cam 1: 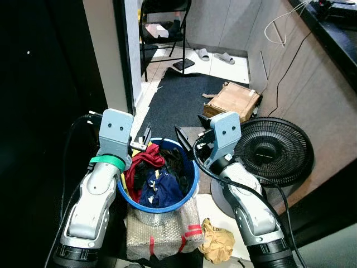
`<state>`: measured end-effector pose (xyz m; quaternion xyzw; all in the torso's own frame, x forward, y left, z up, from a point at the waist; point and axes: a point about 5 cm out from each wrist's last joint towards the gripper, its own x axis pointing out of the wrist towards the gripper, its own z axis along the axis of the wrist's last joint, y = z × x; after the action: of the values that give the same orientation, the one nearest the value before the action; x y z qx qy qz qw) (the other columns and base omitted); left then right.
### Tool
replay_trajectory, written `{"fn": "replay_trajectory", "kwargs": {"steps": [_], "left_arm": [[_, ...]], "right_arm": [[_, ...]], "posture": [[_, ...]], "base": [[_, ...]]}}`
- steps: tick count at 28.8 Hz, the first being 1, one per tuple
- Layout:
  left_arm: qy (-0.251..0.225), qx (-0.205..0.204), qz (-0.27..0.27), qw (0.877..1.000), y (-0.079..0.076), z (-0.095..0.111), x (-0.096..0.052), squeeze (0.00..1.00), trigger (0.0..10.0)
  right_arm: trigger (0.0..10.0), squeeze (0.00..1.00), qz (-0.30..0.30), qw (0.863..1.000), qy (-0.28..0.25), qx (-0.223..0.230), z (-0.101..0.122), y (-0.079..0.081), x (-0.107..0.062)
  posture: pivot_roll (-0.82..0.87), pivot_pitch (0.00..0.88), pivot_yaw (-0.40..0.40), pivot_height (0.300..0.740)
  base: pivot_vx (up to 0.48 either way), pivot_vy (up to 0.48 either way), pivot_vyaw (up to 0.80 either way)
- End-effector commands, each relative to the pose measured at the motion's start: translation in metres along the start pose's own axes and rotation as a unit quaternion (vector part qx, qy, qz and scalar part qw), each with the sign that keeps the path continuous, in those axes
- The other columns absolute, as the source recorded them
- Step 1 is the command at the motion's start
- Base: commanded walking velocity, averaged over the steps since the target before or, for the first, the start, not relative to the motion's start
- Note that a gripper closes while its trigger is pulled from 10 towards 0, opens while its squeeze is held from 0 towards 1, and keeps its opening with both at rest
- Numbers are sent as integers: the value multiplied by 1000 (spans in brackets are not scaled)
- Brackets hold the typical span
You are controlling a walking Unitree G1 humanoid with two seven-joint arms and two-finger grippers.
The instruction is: Clothes washing
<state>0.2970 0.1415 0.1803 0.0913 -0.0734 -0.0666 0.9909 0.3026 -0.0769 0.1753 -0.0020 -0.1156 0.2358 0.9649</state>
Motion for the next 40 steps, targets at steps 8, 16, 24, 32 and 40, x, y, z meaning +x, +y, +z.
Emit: {"fn": "replay_trajectory", "kwargs": {"steps": [8, 16, 24, 32, 40], "left_arm": [[14, -6, -4, 1000, -2, -6, -2, 0, 10000], [15, -6, -5, 1000, -3, -5, -2, 0, 10000], [16, -6, -5, 1000, -3, -6, -2, 0, 10000], [16, -7, -3, 1000, -4, -7, -3, 0, 10000], [17, -8, -3, 1000, -4, -7, -2, 0, 10000]], "right_arm": [[10000, 0, -15, 1000, 3, 7, -1, -6, -2], [10000, 0, -19, 1000, 0, 12, 0, -5, -2], [10000, 0, -17, 1000, 1, 11, 0, -5, -2], [10000, 0, -14, 1000, 1, 10, 0, -5, -1], [10000, 0, -13, 1000, 1, 10, 0, -5, 0]], "posture": [[16, 24, -7, 720], [17, 25, -8, 700], [17, 23, -11, 685], [17, 20, -13, 665], [16, 18, -12, 645]], "base": [[0, 0, 0], [0, 0, 0], [0, 0, 0], [0, 0, 0], [0, 0, 0]]}}
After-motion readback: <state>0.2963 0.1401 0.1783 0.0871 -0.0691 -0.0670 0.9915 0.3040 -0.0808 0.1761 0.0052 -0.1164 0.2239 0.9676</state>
